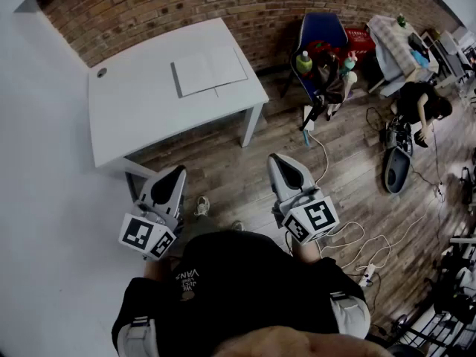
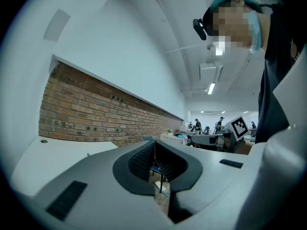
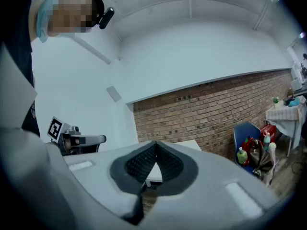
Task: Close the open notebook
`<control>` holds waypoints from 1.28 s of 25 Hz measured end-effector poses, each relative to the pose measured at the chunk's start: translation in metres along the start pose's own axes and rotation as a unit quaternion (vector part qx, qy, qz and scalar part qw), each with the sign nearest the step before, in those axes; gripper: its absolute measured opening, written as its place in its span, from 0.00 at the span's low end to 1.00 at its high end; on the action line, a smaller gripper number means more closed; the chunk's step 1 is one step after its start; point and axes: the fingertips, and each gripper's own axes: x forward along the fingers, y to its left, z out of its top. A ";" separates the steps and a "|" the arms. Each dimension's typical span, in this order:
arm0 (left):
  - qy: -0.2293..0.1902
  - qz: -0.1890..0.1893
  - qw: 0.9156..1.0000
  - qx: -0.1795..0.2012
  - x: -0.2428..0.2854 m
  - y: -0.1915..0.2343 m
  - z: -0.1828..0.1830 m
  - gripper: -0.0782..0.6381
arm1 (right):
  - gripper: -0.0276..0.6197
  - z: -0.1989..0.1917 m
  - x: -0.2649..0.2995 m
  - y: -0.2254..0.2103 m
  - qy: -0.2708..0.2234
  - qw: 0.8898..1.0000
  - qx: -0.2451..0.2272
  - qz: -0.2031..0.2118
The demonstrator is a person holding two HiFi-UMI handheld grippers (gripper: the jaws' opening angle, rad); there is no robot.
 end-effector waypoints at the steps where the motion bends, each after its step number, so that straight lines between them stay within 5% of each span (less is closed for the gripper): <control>1: 0.000 0.001 1.000 0.002 -0.002 -0.001 0.000 0.14 | 0.04 0.000 -0.002 0.002 -0.001 1.000 -0.002 0.001; 21: -0.007 0.031 1.000 -0.002 -0.006 -0.021 -0.005 0.14 | 0.04 0.007 -0.015 -0.004 -0.019 1.000 -0.014 0.021; 32: -0.008 0.007 1.000 0.002 0.024 0.020 0.001 0.14 | 0.04 0.009 0.026 -0.013 -0.019 1.000 -0.013 0.004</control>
